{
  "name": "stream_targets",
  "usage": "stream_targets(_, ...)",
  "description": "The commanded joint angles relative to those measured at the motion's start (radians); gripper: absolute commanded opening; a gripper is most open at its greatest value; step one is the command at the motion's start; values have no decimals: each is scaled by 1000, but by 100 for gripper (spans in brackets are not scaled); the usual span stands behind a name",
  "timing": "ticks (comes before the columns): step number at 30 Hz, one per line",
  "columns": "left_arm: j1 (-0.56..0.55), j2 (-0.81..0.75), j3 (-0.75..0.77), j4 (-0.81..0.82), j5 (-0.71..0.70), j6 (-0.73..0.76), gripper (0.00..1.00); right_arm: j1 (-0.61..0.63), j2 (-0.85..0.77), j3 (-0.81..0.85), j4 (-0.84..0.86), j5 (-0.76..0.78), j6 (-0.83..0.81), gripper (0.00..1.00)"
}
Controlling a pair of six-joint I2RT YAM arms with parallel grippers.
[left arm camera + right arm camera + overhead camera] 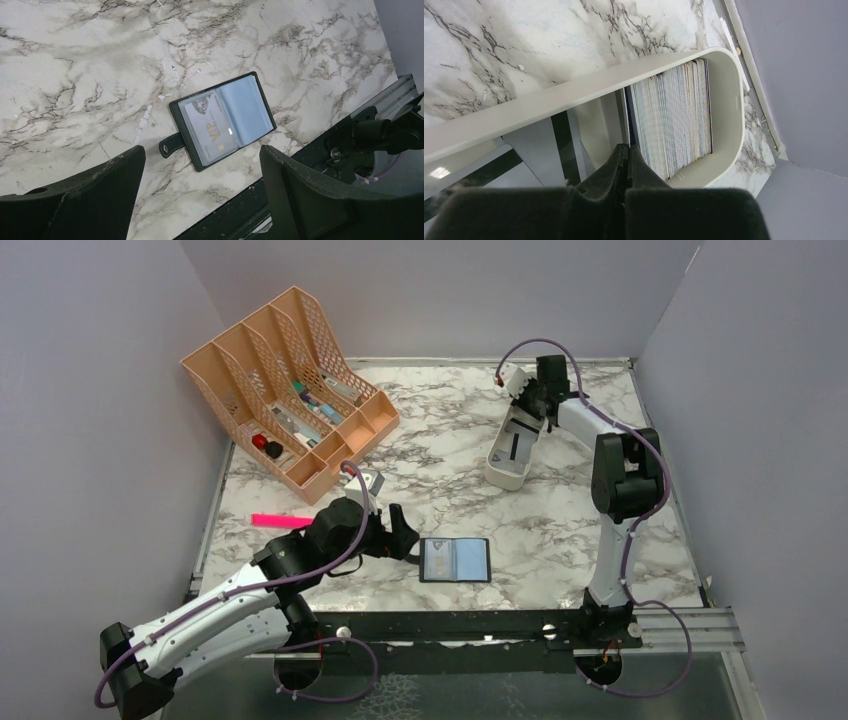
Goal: Put the credit cards into the card holder
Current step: Pick up the credit card from the storage box.
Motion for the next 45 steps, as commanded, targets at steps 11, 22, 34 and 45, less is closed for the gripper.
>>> stream_targets(11,2,-10,5,11,-2,0,88,-13,-116,51,-64,-66,78,1)
stream_targets(22,1,-40,-9,12,12,-24,88,-11,-131,66,-100,-108,168,1)
stream_targets(34,2,-45,-7,11,14,-25,88,-11,-72,83,-83,-86,98,9)
stream_targets(45,2,-36,-11,13,11,-18,88,-11,-79,143,-168,-162,176,1)
